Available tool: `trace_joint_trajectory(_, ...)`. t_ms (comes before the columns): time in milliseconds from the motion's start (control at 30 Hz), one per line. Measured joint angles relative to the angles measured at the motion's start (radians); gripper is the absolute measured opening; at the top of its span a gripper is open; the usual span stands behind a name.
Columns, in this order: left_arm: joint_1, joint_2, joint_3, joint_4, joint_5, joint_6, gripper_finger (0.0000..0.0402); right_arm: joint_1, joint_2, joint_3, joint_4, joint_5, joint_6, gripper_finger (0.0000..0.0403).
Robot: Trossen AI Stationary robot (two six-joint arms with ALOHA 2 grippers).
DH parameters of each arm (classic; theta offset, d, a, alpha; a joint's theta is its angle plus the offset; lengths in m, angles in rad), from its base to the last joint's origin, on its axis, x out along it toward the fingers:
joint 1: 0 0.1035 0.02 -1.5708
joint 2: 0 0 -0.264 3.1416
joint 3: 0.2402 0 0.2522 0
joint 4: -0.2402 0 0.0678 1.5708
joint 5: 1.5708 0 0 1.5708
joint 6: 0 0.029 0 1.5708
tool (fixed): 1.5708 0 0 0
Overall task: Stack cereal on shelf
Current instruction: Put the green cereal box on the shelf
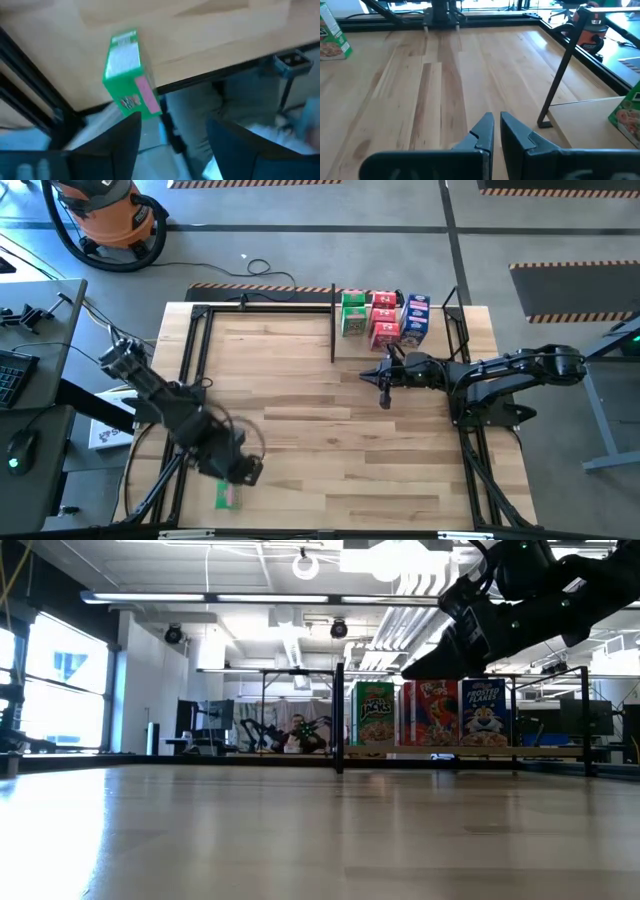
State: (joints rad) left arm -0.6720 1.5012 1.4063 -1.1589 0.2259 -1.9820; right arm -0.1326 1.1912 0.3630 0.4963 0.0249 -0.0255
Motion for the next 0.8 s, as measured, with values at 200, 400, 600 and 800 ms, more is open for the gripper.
trace_joint_trajectory(200,-0.108,0.077,0.0,0.063,-0.059,-0.292,0.0242,0.0,0.0,0.0,0.025,-0.011,-0.002,0.0013)
trace_joint_trajectory(400,-0.12,0.149,0.0,0.129,-0.02,-0.339,0.0262,0.0,0.0,0.0,0.054,-0.026,-0.016,0.0013)
trace_joint_trajectory(600,-0.126,0.175,0.007,0.117,0.076,-0.376,0.0265,0.0,0.0,0.0,0.054,-0.026,-0.016,0.0013)
trace_joint_trajectory(800,-0.13,0.195,0.025,0.07,0.083,-0.388,0.0265,0.0,0.0,0.0,0.064,-0.027,-0.017,0.0013)
